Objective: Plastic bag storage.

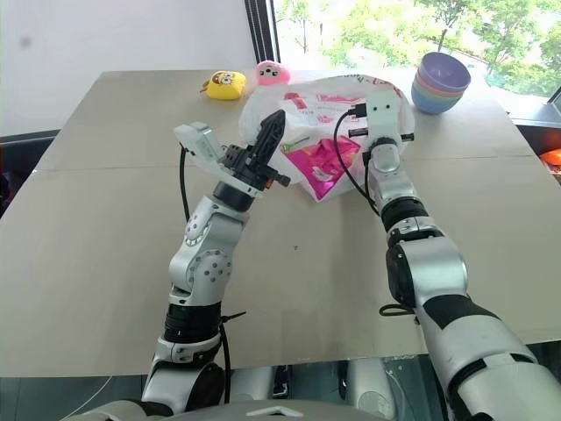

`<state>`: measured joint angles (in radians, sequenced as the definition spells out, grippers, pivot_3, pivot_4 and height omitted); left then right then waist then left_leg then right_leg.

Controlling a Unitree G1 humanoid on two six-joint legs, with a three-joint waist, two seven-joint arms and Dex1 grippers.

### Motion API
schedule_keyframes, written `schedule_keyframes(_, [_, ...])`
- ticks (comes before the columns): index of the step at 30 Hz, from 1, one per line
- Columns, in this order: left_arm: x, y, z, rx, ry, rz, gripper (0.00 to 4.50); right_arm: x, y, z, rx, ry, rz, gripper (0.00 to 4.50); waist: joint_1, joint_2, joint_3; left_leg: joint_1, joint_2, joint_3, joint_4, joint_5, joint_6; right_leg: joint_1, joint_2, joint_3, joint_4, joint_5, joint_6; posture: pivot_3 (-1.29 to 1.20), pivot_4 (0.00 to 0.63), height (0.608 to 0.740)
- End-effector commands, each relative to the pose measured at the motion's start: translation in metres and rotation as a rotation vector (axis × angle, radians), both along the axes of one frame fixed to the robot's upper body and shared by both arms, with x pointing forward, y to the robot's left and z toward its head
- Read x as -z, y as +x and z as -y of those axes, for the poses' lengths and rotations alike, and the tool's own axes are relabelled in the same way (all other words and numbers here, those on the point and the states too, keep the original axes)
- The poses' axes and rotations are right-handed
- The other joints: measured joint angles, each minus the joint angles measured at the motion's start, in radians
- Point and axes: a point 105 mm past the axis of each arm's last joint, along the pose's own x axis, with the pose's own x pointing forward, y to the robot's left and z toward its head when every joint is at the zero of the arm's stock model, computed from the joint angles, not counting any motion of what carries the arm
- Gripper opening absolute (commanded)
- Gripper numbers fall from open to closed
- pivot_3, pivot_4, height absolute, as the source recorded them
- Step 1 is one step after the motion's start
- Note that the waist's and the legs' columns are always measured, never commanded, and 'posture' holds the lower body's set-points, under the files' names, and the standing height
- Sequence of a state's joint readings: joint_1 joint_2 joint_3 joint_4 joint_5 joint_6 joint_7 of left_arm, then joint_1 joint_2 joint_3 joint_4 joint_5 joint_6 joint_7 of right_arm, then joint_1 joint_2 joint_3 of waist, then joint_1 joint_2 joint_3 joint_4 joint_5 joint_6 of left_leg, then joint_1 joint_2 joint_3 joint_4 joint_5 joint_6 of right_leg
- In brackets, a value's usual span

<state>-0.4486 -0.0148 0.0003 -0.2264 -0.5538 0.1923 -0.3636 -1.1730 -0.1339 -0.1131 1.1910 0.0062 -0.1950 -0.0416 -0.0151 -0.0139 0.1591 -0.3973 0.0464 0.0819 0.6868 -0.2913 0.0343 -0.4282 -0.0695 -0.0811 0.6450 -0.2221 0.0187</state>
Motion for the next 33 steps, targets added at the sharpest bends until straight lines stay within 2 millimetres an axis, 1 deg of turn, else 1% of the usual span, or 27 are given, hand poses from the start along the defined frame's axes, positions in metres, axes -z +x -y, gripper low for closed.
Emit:
schedule_keyframes(1, [-0.016, -0.004, -0.001, -0.008, -0.02, 0.063, 0.0, -0.018, -0.009, -0.035, -0.293, 0.117, 0.04, 0.02, 0.0, 0.0, 0.0, 0.0, 0.0, 0.0, 0.0, 0.0, 0.0, 0.0, 0.0, 0.0, 0.0, 0.0, 0.0, 0.0, 0.15, 0.74])
schedule_keyframes(3, [-0.019, -0.004, -0.004, -0.019, -0.026, 0.064, 0.0, -0.01, -0.024, -0.049, -0.493, 0.093, 0.002, 0.02, 0.002, 0.0, 0.0, 0.0, 0.001, -0.001, 0.0, 0.0, 0.0, 0.0, 0.001, 0.0, 0.0, 0.0, 0.0, 0.0, 0.15, 0.74])
schedule_keyframes(4, [-0.018, -0.004, -0.006, -0.023, -0.033, 0.059, 0.0, -0.003, -0.037, -0.054, -0.606, 0.071, -0.037, 0.02, 0.005, 0.0, 0.0, 0.0, 0.001, -0.001, 0.0, 0.0, 0.0, 0.0, 0.001, 0.0, 0.0, 0.0, 0.0, 0.0, 0.15, 0.74])
schedule_keyframes(6, [-0.017, -0.004, -0.009, -0.028, -0.035, 0.054, 0.0, 0.007, -0.059, -0.058, -0.743, 0.075, -0.111, 0.02, 0.017, 0.001, 0.0, -0.001, 0.002, -0.003, 0.0, 0.0, 0.0, 0.0, 0.0, -0.001, -0.001, 0.0, 0.0, 0.0, 0.15, 0.74])
schedule_keyframes(7, [-0.016, -0.005, -0.009, -0.029, -0.03, 0.054, 0.0, 0.007, -0.072, -0.055, -0.806, 0.104, -0.142, 0.02, 0.019, 0.001, 0.0, -0.002, 0.002, -0.006, 0.0, 0.0, 0.0, 0.0, -0.001, -0.001, -0.001, 0.0, 0.0, 0.0, 0.15, 0.74])
schedule_keyframes(9, [-0.016, -0.002, -0.016, -0.054, -0.028, 0.053, 0.0, -0.002, -0.1, -0.038, -0.907, 0.169, -0.155, 0.02, 0.029, 0.001, 0.0, -0.002, 0.001, -0.007, 0.001, 0.0, 0.0, 0.0, -0.001, -0.001, -0.001, 0.0, 0.0, 0.0, 0.15, 0.74])
schedule_keyframes(11, [-0.02, 0.004, -0.026, -0.083, -0.051, 0.049, 0.0, -0.014, -0.114, -0.021, -0.944, 0.234, -0.147, 0.02, 0.032, 0.002, 0.0, -0.003, 0.001, -0.009, 0.001, 0.0, 0.0, 0.0, -0.001, -0.003, -0.001, 0.0, 0.0, 0.0, 0.15, 0.74])
schedule_keyframes(13, [-0.025, 0.011, -0.037, -0.115, -0.078, 0.046, 0.0, -0.029, -0.121, -0.002, -0.951, 0.301, -0.115, 0.02, 0.03, 0.002, 0.0, -0.002, -0.002, -0.008, 0.001, 0.0, 0.0, 0.0, -0.001, -0.002, -0.001, 0.0, 0.0, 0.0, 0.15, 0.74])
schedule_keyframes(14, [-0.028, 0.015, -0.044, -0.132, -0.087, 0.045, 0.0, -0.039, -0.122, 0.01, -0.935, 0.339, -0.084, 0.02, 0.029, 0.002, 0.0, -0.001, -0.002, -0.009, 0.001, 0.0, 0.0, 0.0, 0.0, -0.002, 0.0, 0.0, 0.0, 0.0, 0.15, 0.74])
schedule_keyframes(15, [-0.031, 0.018, -0.05, -0.145, -0.093, 0.045, 0.0, -0.047, -0.121, 0.019, -0.917, 0.37, -0.056, 0.02, 0.027, 0.002, 0.0, 0.0, -0.002, -0.009, 0.001, 0.0, 0.0, 0.001, 0.0, -0.002, 0.001, 0.0, 0.0, 0.0, 0.15, 0.74])
schedule_keyframes(16, [-0.035, 0.023, -0.057, -0.153, -0.098, 0.044, 0.0, -0.063, -0.117, 0.032, -0.88, 0.433, 0.001, 0.02, 0.027, 0.002, 0.0, 0.001, -0.002, -0.009, 0.001, 0.0, 0.0, 0.002, 0.001, -0.002, 0.001, 0.0, 0.0, 0.0, 0.15, 0.74])
schedule_keyframes(17, [-0.037, 0.026, -0.062, -0.158, -0.101, 0.044, 0.0, -0.073, -0.115, 0.04, -0.856, 0.479, 0.039, 0.02, 0.026, 0.002, 0.001, 0.002, -0.001, -0.009, 0.001, 0.0, 0.0, 0.002, 0.001, -0.002, 0.002, 0.0, 0.0, 0.0, 0.15, 0.74])
schedule_keyframes(18, [-0.041, 0.03, -0.067, -0.138, -0.12, 0.036, 0.0, -0.087, -0.112, 0.048, -0.835, 0.554, 0.092, 0.02, 0.025, 0.002, 0.001, 0.002, -0.001, -0.008, 0.001, 0.0, 0.0, 0.002, 0.001, -0.001, 0.002, 0.0, 0.0, 0.0, 0.15, 0.74])
schedule_keyframes(21, [-0.053, 0.043, -0.077, -0.095, -0.162, 0.019, 0.0, -0.117, -0.104, 0.059, -0.81, 0.715, 0.191, 0.02, 0.024, 0.002, 0.001, 0.002, -0.002, -0.007, 0.002, 0.0, 0.0, 0.001, 0.001, 0.0, 0.003, 0.0, 0.0, 0.0, 0.15, 0.74])
schedule_keyframes(22, [-0.064, 0.058, -0.082, -0.104, -0.136, 0.019, 0.0, -0.128, -0.097, 0.059, -0.814, 0.746, 0.209, 0.02, 0.026, 0.002, 0.001, 0.002, -0.002, -0.007, 0.002, 0.0, 0.0, 0.001, 0.001, 0.0, 0.003, 0.0, 0.0, 0.0, 0.15, 0.74])
schedule_keyframes(23, [-0.073, 0.068, -0.086, -0.11, -0.118, 0.019, 0.0, -0.135, -0.093, 0.059, -0.817, 0.765, 0.217, 0.02, 0.027, 0.002, 0.001, 0.001, -0.002, -0.007, 0.002, 0.0, 0.0, 0.0, 0.001, 0.0, 0.004, 0.0, 0.0, 0.0, 0.15, 0.74])
schedule_keyframes(24, [-0.086, 0.081, -0.09, -0.124, -0.087, 0.026, 0.0, -0.144, -0.083, 0.058, -0.797, 0.767, 0.221, 0.02, 0.028, 0.001, 0.001, -0.002, -0.002, -0.005, 0.003, 0.0, 0.0, -0.001, 0.001, -0.002, 0.004, 0.0, 0.0, 0.0, 0.15, 0.74])
schedule_keyframes(25, [-0.095, 0.089, -0.093, -0.132, -0.069, 0.031, 0.0, -0.15, -0.077, 0.058, -0.781, 0.766, 0.222, 0.02, 0.028, 0.001, 0.002, -0.002, -0.002, -0.004, 0.004, 0.0, 0.0, -0.001, 0.001, -0.002, 0.004, 0.0, 0.0, 0.0, 0.15, 0.74])
schedule_keyframes(26, [-0.11, 0.099, -0.098, -0.176, -0.048, 0.04, 0.0, -0.162, -0.07, 0.059, -0.755, 0.754, 0.246, 0.02, 0.028, 0.001, 0.002, -0.002, -0.002, -0.003, 0.004, 0.0, 0.0, -0.002, 0.002, -0.002, 0.004, 0.0, 0.0, 0.0, 0.15, 0.74])
schedule_keyframes(27, [-0.121, 0.105, -0.103, -0.207, -0.035, 0.046, 0.0, -0.171, -0.065, 0.06, -0.738, 0.744, 0.264, 0.02, 0.028, 0.001, 0.002, -0.003, -0.003, -0.004, 0.003, 0.0, 0.0, -0.002, 0.002, -0.002, 0.002, 0.0, 0.0, 0.0, 0.15, 0.74])
schedule_keyframes(28, [-0.146, 0.108, -0.11, -0.256, -0.028, 0.074, 0.0, -0.196, -0.067, 0.065, -0.759, 0.778, 0.329, 0.02, 0.028, 0.001, 0.002, -0.003, -0.004, -0.003, 0.002, 0.0, 0.0, -0.001, 0.001, -0.002, 0.002, 0.0, 0.0, 0.0, 0.15, 0.74])
schedule_keyframes(29, [-0.164, 0.109, -0.114, -0.287, -0.026, 0.095, 0.0, -0.213, -0.069, 0.068, -0.779, 0.806, 0.376, 0.02, 0.026, 0.001, 0.004, -0.004, -0.004, -0.003, 0.0, 0.0, 0.0, -0.003, 0.001, -0.002, -0.001, 0.0, 0.0, 0.0, 0.15, 0.74])
schedule_keyframes(30, [-0.183, 0.106, -0.118, -0.336, -0.012, 0.136, 0.0, -0.232, -0.076, 0.072, -0.822, 0.832, 0.443, 0.02, 0.025, 0.001, 0.005, -0.007, -0.004, -0.002, -0.001, 0.0, 0.001, -0.005, 0.0, -0.002, 0.0, 0.001, 0.001, 0.0, 0.15, 0.74])
schedule_keyframes(31, [-0.197, 0.102, -0.121, -0.369, -0.006, 0.175, 0.0, -0.245, -0.082, 0.075, -0.857, 0.848, 0.49, 0.02, 0.024, 0.001, 0.005, -0.009, -0.004, -0.002, -0.002, 0.0, 0.0, -0.007, 0.0, -0.002, 0.001, 0.001, 0.002, 0.0, 0.15, 0.74])
schedule_keyframes(32, [-0.212, 0.095, -0.124, -0.383, -0.011, 0.23, 0.0, -0.251, -0.087, 0.077, -0.891, 0.846, 0.522, 0.02, 0.023, 0.001, 0.005, -0.015, -0.004, -0.002, -0.002, 0.0, 0.0, -0.013, 0.0, -0.003, 0.0, 0.001, 0.002, 0.0, 0.15, 0.74])
schedule_keyframes(33, [-0.222, 0.089, -0.125, -0.386, -0.017, 0.273, 0.0, -0.254, -0.092, 0.079, -0.917, 0.838, 0.542, 0.02, 0.021, 0.001, 0.005, -0.019, -0.005, -0.002, -0.003, 0.0, 0.0, -0.018, 0.0, -0.003, 0.0, 0.001, 0.002, 0.0, 0.15, 0.74])
